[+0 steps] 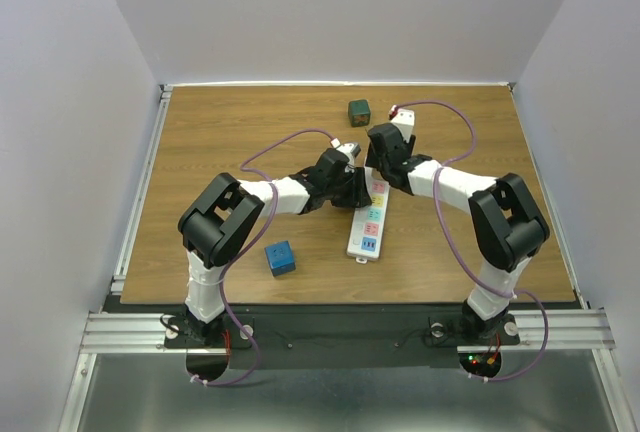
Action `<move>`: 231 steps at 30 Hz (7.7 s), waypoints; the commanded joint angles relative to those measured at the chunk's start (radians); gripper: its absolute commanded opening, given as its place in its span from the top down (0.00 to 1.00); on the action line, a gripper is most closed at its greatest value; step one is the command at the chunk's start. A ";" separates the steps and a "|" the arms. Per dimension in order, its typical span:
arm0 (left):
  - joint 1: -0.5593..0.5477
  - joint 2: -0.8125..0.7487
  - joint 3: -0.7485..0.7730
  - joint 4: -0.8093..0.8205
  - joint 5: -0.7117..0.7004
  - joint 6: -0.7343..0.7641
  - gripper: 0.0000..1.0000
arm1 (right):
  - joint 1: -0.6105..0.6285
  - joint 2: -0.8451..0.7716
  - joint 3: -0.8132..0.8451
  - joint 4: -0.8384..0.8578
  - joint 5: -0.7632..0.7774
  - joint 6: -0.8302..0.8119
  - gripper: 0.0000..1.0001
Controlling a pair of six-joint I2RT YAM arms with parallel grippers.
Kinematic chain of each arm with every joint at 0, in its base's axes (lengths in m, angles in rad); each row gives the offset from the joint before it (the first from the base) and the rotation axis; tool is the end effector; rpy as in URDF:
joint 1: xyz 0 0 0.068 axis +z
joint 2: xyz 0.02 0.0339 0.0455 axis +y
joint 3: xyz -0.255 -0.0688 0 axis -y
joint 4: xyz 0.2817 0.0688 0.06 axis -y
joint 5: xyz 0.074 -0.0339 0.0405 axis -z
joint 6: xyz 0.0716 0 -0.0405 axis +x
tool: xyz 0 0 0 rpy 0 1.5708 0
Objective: Insert the plug
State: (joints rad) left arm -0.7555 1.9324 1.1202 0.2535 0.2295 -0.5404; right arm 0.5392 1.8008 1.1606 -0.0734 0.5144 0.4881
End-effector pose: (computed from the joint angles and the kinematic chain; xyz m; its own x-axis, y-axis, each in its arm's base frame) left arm 0.3305 -0.3337 0.1126 -0.7466 0.0150 -0.6651 0.4944 0.6814 -0.5397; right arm 0.3982 0.1972 0.1524 -0.5560 0.1431 -0.8188 0.1505 0.9861 0.0701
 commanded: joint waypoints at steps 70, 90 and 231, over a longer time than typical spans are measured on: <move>0.045 -0.794 -0.293 -0.668 -0.573 -0.226 0.07 | 0.018 0.253 0.264 -0.123 -0.048 -0.051 0.88; 0.044 -1.018 -0.470 -0.797 -0.493 -0.463 0.07 | 0.004 0.152 0.269 -0.078 -0.229 -0.088 0.06; 0.297 -0.664 -0.198 -0.267 0.324 -0.549 0.37 | 0.564 -0.475 -0.452 0.377 0.135 -0.658 1.00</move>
State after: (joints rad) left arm -0.5026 1.3689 0.9092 -0.1452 0.5564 -1.1549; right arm 1.1954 1.4178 0.7509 0.3283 0.6716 -0.2752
